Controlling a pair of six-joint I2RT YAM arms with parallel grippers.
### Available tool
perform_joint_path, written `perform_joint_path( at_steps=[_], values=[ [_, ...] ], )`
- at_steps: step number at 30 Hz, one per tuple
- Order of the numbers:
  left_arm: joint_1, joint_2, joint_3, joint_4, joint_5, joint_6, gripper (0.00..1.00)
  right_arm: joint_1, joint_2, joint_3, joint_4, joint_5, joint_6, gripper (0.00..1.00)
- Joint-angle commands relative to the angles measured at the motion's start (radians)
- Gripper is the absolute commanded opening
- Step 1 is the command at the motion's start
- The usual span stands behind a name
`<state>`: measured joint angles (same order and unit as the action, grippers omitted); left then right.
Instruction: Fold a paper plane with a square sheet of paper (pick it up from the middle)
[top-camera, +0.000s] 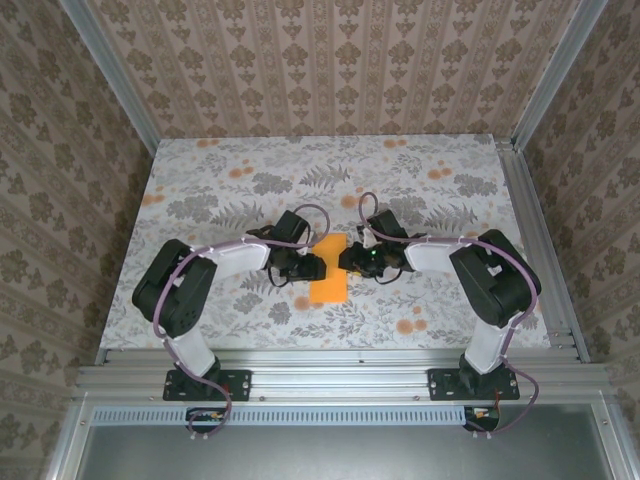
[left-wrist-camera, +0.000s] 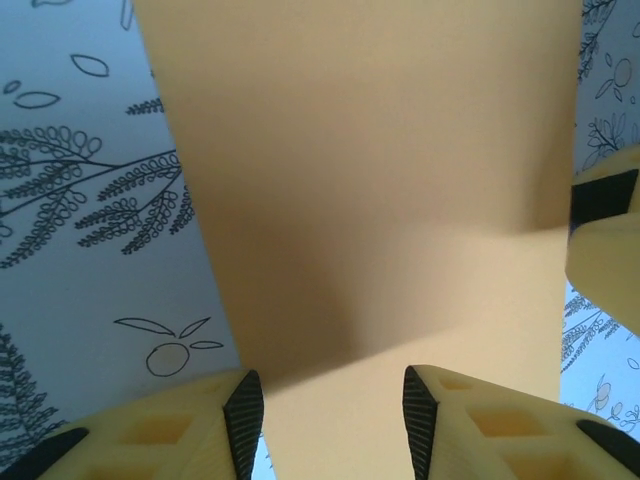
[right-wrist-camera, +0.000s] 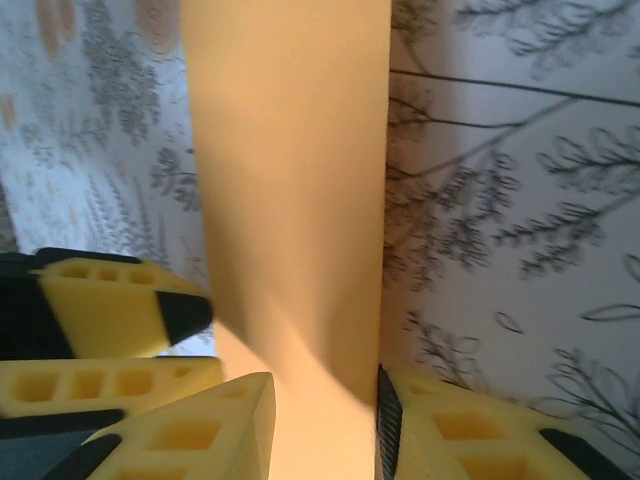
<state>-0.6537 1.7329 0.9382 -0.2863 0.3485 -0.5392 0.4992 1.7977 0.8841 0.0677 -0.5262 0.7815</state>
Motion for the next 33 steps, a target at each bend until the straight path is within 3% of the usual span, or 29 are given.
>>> perform_joint_path(
  at_steps=[1,15,23,33],
  values=[
    [-0.001,0.050,-0.014,0.054,0.017,-0.001,0.43,0.006,0.008,-0.017,0.090,-0.063,0.068,0.35],
    [0.011,0.062,-0.015,0.068,0.044,0.018,0.38,0.037,0.045,0.003,0.077,-0.057,0.061,0.32],
    [0.018,0.019,-0.011,0.045,0.048,0.025,0.38,0.036,0.033,0.014,0.043,-0.046,0.039,0.16],
    [0.068,-0.164,0.011,-0.063,0.035,0.025,0.52,0.008,-0.072,0.000,0.072,-0.075,0.047,0.04]
  ],
)
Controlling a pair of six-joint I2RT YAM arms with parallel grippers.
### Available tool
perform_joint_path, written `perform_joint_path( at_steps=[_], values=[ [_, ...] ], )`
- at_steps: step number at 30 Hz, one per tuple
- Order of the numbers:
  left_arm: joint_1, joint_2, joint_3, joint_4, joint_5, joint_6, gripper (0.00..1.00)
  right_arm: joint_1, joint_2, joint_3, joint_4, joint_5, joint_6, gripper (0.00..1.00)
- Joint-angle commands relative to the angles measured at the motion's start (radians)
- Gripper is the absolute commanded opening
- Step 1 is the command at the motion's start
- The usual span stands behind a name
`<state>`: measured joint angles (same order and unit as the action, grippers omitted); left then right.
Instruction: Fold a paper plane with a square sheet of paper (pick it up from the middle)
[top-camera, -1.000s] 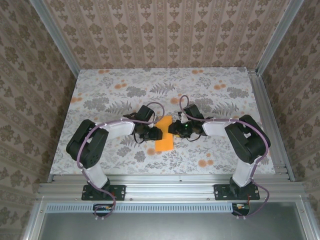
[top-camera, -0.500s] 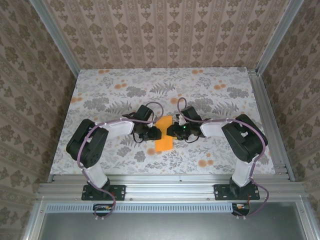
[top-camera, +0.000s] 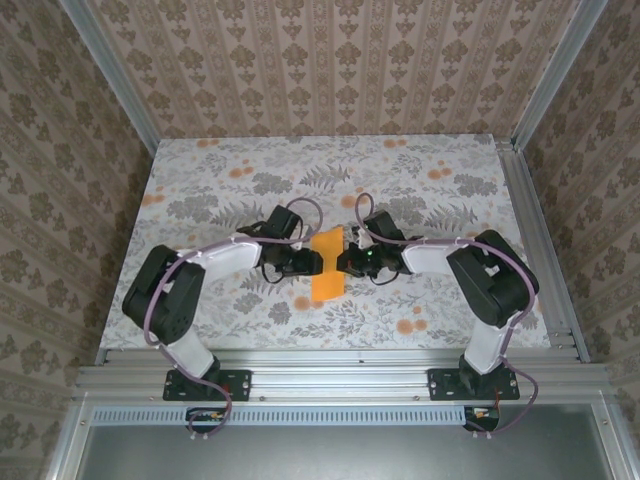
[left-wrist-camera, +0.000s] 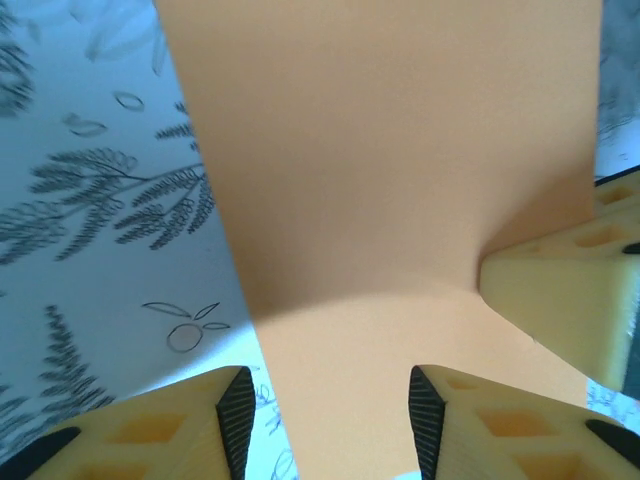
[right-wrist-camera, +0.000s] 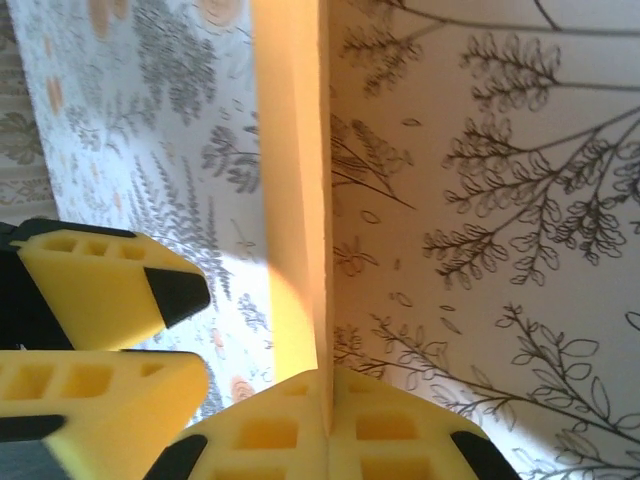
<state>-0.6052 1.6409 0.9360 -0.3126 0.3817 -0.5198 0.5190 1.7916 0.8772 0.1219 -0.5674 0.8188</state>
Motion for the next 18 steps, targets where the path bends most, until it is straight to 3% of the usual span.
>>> perform_joint_path(
  at_steps=[1,12,18],
  values=[
    [0.028,-0.090,0.005,-0.032,0.010,-0.009,0.53,-0.016,-0.079,0.003,0.035,-0.040,0.017,0.03],
    [0.065,-0.326,-0.138,0.119,0.075,-0.238,0.64,-0.048,-0.134,-0.013,0.308,-0.107,0.179,0.02],
    [0.073,-0.401,-0.215,0.194,0.090,-0.334,0.66,-0.059,-0.146,-0.014,0.363,-0.109,0.221,0.02]
  ],
)
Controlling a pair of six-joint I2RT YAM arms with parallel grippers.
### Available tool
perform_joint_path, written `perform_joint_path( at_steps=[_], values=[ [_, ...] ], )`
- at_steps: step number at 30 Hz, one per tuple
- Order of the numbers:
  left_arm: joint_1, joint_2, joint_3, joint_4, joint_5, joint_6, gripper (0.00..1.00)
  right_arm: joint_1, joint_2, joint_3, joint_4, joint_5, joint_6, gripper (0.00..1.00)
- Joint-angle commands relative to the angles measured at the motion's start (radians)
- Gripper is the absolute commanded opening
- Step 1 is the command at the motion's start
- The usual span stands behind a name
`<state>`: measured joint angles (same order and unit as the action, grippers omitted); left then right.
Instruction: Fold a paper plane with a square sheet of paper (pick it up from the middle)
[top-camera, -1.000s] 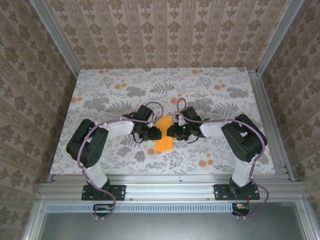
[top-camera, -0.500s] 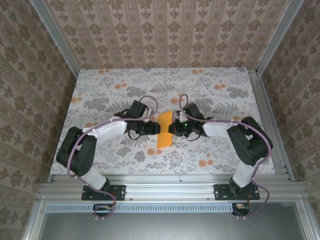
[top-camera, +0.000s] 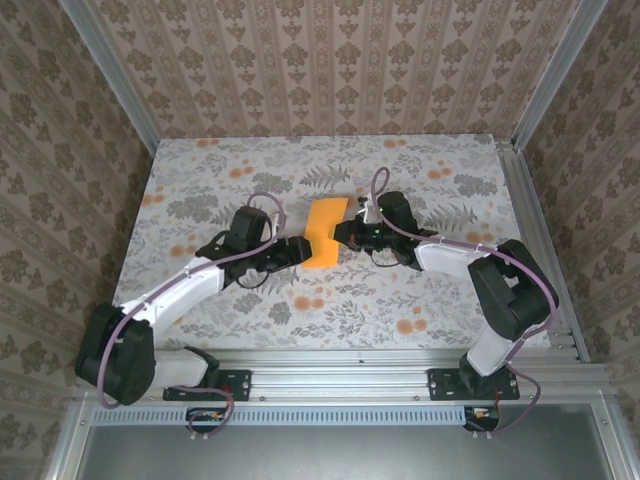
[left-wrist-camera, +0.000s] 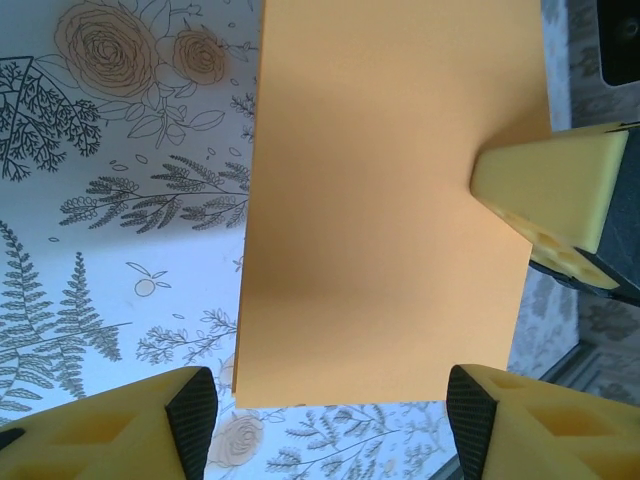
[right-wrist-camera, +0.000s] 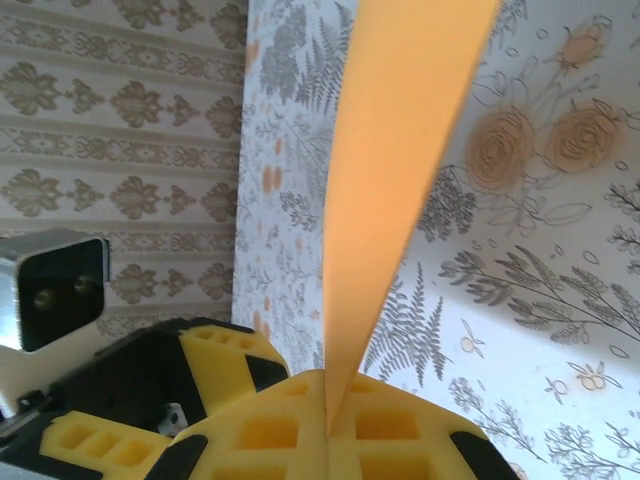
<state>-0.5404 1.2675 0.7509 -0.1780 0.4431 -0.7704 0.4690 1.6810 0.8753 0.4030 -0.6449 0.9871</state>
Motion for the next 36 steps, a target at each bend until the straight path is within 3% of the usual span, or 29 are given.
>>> perform_joint_path(
  at_steps=[1,11,36],
  values=[
    [0.008,-0.032,-0.038,0.060,0.026,-0.086,0.66,-0.010,-0.036,-0.013,0.096,-0.035,0.063,0.02],
    [0.023,-0.061,-0.070,0.148,0.051,-0.142,0.66,-0.012,-0.053,-0.020,0.090,-0.042,0.056,0.02],
    [0.036,-0.043,-0.068,0.167,0.096,-0.145,0.67,-0.015,-0.060,-0.035,0.113,-0.042,0.066,0.02]
  ],
)
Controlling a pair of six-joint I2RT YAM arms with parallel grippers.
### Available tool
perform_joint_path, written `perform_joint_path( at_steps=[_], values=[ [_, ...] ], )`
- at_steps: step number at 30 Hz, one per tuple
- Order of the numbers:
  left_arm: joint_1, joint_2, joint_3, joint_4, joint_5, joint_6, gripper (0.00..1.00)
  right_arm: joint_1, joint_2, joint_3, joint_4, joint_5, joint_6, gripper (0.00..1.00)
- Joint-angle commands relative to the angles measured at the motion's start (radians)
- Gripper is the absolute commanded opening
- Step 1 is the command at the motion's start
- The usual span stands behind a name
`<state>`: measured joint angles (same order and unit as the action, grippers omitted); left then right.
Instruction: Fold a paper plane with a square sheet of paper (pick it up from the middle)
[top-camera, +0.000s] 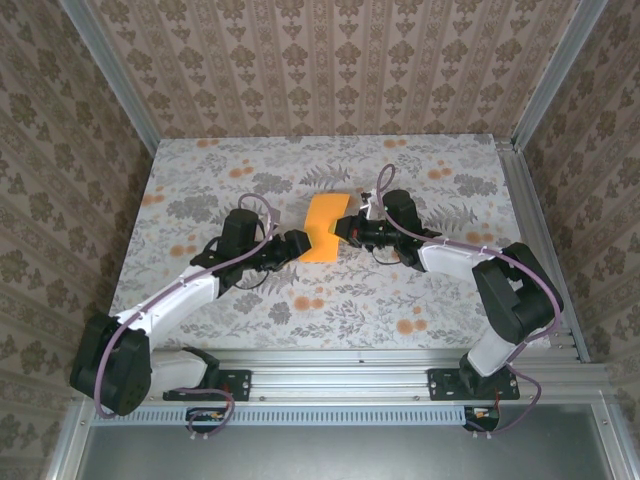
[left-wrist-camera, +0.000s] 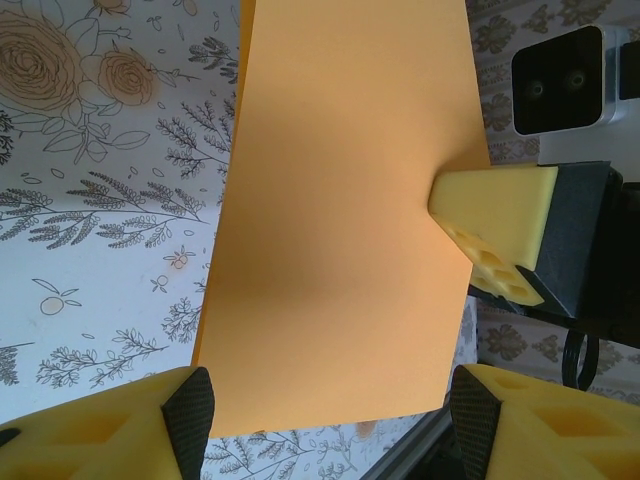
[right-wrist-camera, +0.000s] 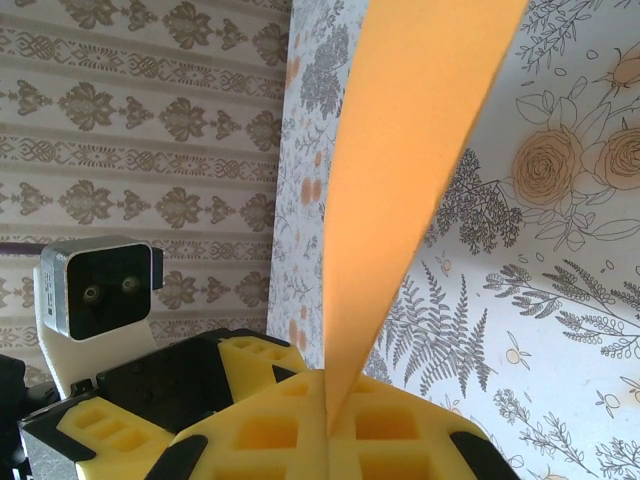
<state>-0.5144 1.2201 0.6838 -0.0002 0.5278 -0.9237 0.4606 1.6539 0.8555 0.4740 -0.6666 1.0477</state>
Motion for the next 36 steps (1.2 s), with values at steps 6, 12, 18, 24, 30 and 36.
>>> perform_joint_path(
  at_steps=[6,12,18,24,30,36],
  values=[
    [0.010,0.009,0.001,-0.025,0.010,0.023,0.67,-0.011,-0.029,-0.024,0.074,-0.027,0.029,0.02],
    [0.009,0.015,-0.003,-0.006,0.024,0.016,0.67,-0.013,-0.022,-0.023,0.090,-0.033,0.042,0.02],
    [0.010,0.016,-0.009,0.014,0.031,0.007,0.67,-0.011,-0.020,-0.023,0.091,-0.036,0.042,0.01],
    [0.010,0.015,-0.003,0.030,0.041,-0.002,0.67,-0.007,-0.016,-0.023,0.080,-0.034,0.033,0.01],
    [0.010,0.015,0.003,0.015,0.037,0.009,0.67,-0.005,-0.006,-0.028,0.096,-0.036,0.042,0.01],
    [0.010,0.001,0.050,-0.153,-0.039,0.104,0.68,-0.011,-0.016,-0.032,0.086,-0.039,0.031,0.01]
  ],
)
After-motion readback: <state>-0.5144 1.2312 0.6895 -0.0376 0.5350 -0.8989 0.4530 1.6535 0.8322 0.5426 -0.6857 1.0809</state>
